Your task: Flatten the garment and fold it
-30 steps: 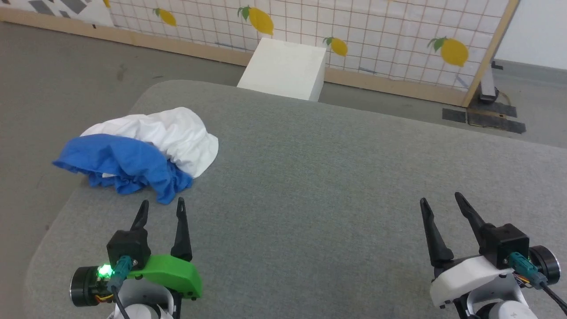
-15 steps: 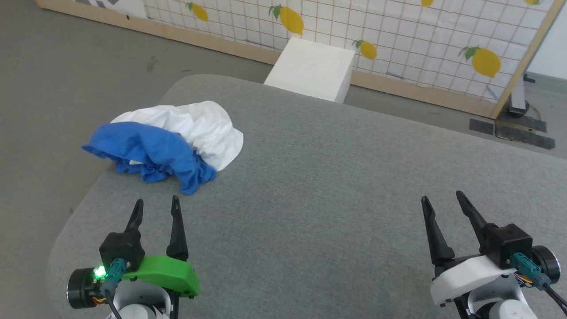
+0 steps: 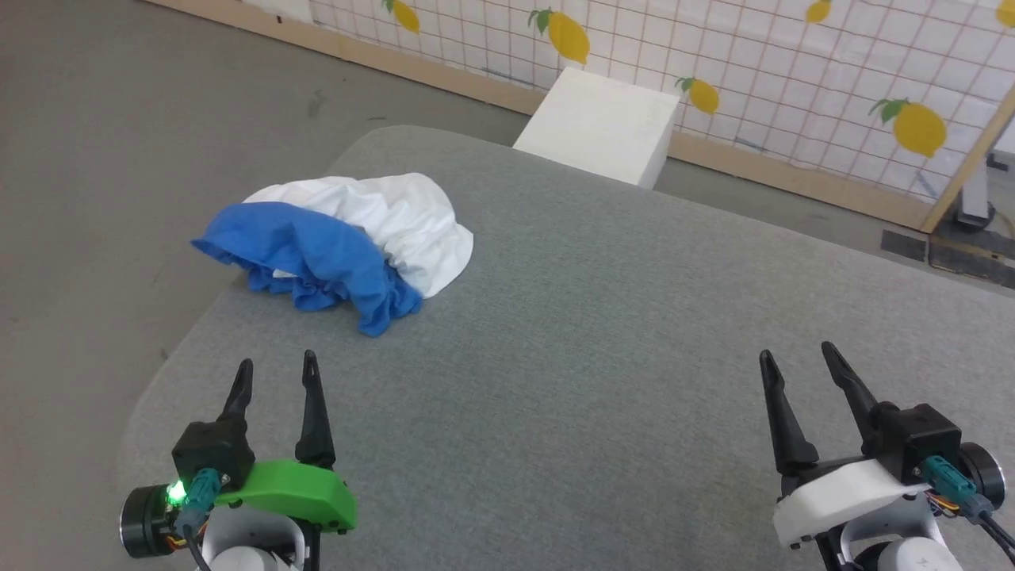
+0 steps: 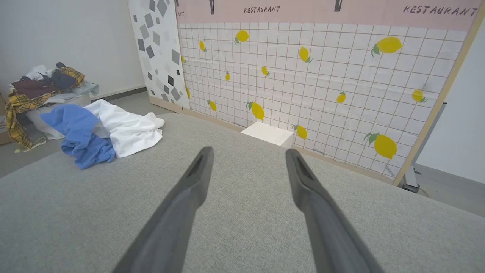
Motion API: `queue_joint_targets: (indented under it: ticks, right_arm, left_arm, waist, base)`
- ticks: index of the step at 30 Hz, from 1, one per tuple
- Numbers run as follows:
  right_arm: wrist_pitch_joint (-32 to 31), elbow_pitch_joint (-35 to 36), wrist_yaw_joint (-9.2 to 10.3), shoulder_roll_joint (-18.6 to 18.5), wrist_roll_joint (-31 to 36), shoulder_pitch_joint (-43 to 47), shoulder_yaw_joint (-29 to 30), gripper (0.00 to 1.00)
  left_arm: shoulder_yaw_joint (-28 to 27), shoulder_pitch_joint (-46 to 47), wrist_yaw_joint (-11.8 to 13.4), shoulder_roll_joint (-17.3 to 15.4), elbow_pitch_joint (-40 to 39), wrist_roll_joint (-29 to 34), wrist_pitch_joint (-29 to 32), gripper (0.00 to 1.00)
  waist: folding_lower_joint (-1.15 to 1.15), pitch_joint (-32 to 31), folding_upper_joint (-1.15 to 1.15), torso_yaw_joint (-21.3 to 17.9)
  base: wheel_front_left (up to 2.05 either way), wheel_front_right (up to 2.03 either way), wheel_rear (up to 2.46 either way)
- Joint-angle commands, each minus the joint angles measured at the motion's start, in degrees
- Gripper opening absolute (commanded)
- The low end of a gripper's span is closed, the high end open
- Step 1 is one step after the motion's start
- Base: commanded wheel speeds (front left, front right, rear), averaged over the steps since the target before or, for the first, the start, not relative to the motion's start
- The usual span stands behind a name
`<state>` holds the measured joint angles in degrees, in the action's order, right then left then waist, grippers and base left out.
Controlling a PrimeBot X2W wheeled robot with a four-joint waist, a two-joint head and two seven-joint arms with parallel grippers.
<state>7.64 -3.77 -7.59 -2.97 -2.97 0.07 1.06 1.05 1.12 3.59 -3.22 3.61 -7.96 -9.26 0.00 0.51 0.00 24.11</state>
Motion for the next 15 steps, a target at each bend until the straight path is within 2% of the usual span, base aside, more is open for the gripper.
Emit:
queue_joint_targets:
  ticks: [1, 15]
  right_arm:
    - [0.7, -0.3, 0.06, 0.1, -0.3, -0.8, 0.1, 1.0]
    - [2.1, -0.7, 0.08, 0.1, -0.7, -0.8, 0.3, 1.0]
  left_arm:
    - [0.1, -0.4, 0.4, 0.2, 0.3, -0.3, -0.7, 1.0]
    - [0.2, -0.5, 1.2, 0.2, 1.1, -1.5, -2.3, 1.0]
  waist:
    - [0.0, 0.1, 0.0, 0.7]
    - [0.0, 0.1, 0.0, 4.8]
  base:
    - [0.0, 0.0, 0.0]
    - [0.0, 0.0, 0.0]
